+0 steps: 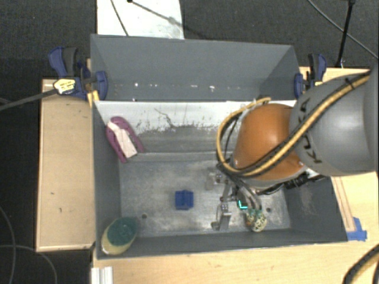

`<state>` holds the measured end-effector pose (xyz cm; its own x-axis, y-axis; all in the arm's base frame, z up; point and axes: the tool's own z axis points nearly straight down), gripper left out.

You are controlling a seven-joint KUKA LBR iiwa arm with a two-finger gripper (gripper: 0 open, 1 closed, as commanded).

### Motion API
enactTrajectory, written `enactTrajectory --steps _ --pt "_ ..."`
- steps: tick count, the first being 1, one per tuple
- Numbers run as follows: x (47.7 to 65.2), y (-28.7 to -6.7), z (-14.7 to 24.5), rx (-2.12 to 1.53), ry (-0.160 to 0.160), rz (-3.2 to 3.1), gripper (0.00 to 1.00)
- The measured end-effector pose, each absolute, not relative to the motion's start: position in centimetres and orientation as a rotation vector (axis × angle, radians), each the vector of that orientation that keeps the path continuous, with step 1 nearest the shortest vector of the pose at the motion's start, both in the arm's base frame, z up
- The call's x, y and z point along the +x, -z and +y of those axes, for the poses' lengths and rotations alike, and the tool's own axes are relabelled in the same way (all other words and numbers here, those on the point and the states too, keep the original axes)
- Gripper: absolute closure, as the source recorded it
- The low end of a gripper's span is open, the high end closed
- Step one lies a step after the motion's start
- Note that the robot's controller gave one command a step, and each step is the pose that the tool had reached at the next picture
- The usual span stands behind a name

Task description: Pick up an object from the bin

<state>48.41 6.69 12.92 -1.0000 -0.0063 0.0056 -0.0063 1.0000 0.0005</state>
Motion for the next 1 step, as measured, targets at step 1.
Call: enactTrajectory --steps 1 --pt "51.64 -6.89 14.08 -0.311 0.005 -3.127 0.0"
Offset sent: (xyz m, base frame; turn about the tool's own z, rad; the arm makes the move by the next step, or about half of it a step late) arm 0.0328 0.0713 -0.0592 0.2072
